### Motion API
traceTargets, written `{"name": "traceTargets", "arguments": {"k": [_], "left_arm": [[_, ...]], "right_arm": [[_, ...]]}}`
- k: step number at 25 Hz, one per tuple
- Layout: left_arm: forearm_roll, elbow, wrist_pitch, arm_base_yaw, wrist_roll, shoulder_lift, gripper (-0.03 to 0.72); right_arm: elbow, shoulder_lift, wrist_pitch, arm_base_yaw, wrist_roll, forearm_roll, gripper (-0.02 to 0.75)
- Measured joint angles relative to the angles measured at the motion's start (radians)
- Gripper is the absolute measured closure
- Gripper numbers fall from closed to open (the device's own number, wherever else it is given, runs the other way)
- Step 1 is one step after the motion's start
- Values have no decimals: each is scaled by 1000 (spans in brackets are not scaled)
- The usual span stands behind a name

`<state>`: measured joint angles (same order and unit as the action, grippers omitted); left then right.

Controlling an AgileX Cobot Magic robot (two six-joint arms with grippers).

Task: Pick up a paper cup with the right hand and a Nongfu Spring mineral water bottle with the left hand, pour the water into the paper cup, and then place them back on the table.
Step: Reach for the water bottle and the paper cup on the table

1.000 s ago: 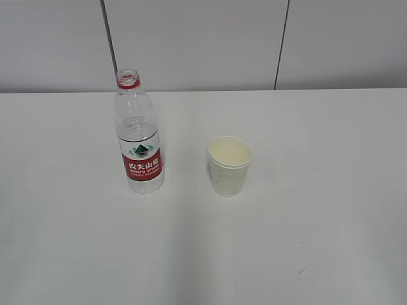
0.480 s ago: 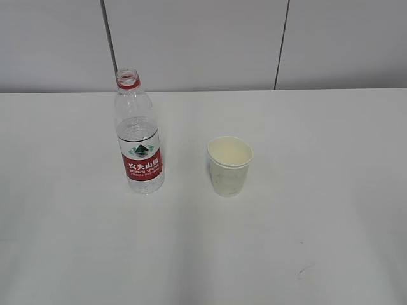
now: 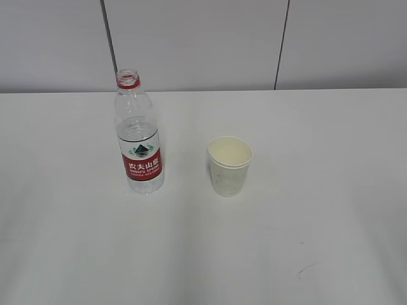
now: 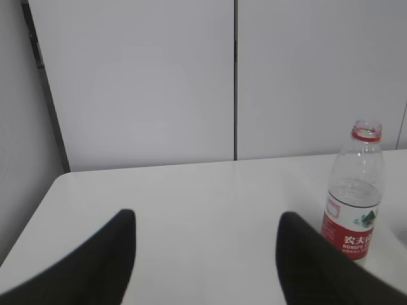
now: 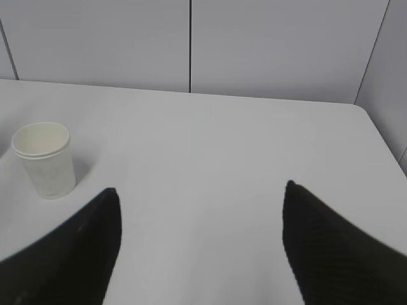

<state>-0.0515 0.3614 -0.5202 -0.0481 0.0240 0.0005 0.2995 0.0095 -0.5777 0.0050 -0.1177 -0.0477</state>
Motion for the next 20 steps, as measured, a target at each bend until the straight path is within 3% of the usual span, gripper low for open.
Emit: {"name": "traceTargets", "arguments": {"k": [14,20], "left_arm": [[-1,-68,302,0,0,214,259],[-3,-70,404,0,0,337,261]], "right_arm": [[-8,194,189,0,-4,4,150],[-84,273,422,0,-10,15,150]]}}
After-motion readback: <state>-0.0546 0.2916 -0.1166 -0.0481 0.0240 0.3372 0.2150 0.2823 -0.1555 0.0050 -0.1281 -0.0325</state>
